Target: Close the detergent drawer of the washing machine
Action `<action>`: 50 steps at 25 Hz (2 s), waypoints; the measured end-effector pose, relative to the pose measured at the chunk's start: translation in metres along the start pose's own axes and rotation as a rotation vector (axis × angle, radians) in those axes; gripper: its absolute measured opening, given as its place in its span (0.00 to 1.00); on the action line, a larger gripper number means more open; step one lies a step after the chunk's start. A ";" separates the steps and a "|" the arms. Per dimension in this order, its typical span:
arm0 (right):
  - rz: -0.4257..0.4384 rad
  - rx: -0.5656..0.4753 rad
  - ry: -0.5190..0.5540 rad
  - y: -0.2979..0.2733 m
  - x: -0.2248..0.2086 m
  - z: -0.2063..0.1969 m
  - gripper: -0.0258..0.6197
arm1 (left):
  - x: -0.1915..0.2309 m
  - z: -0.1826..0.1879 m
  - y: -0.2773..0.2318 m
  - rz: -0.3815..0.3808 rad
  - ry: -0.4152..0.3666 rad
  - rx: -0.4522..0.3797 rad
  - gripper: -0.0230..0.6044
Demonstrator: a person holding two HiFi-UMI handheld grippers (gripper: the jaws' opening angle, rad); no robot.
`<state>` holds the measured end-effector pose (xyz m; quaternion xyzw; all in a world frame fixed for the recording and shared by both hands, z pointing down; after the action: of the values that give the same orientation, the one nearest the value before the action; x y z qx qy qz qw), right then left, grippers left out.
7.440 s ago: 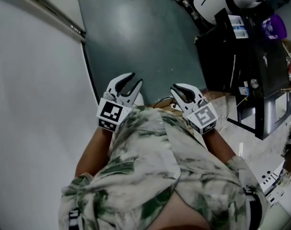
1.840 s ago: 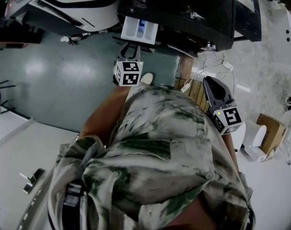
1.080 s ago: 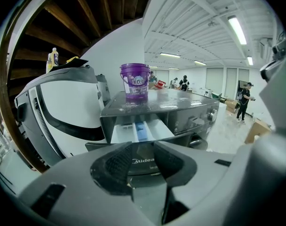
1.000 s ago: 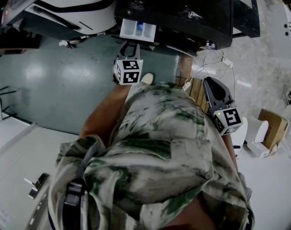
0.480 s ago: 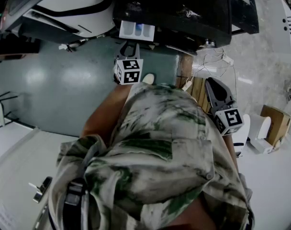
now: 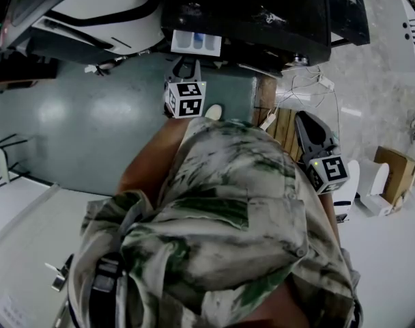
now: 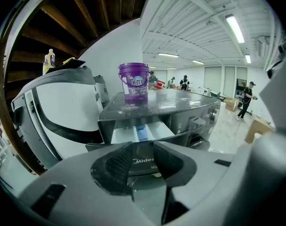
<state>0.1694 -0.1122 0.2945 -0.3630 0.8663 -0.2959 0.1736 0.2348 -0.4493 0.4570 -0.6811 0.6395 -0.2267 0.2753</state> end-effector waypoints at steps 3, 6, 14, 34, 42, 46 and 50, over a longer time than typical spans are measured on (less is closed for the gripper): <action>-0.004 0.001 -0.006 0.000 -0.001 -0.001 0.12 | 0.000 0.002 -0.003 -0.001 0.004 0.001 0.28; -0.007 0.002 -0.017 -0.002 -0.001 -0.002 0.12 | 0.001 0.004 -0.005 -0.006 0.005 0.004 0.28; -0.007 -0.001 -0.032 -0.008 -0.002 -0.004 0.12 | 0.004 0.012 -0.012 -0.012 -0.007 -0.001 0.27; -0.015 0.012 -0.045 -0.020 -0.002 -0.002 0.12 | 0.009 0.024 -0.027 -0.029 -0.019 -0.004 0.27; -0.026 0.008 -0.055 -0.022 -0.003 -0.002 0.12 | 0.010 0.027 -0.032 -0.034 -0.027 -0.004 0.27; -0.031 0.008 -0.055 -0.024 -0.004 -0.001 0.12 | 0.011 0.028 -0.034 -0.038 -0.032 -0.002 0.27; -0.039 0.006 -0.057 -0.024 -0.005 0.002 0.12 | 0.012 0.030 -0.036 -0.040 -0.035 0.001 0.27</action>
<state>0.1865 -0.1224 0.3089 -0.3877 0.8529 -0.2912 0.1937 0.2824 -0.4576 0.4587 -0.6976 0.6207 -0.2206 0.2819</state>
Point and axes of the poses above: the fingertips, and each gripper's own axes: y backward along the fingers, x to its left, z out of its top, the point moved 7 cm from there along y, backward along the fingers, and after that the axes turned 6 degrees about x, right-handed, at the moved point
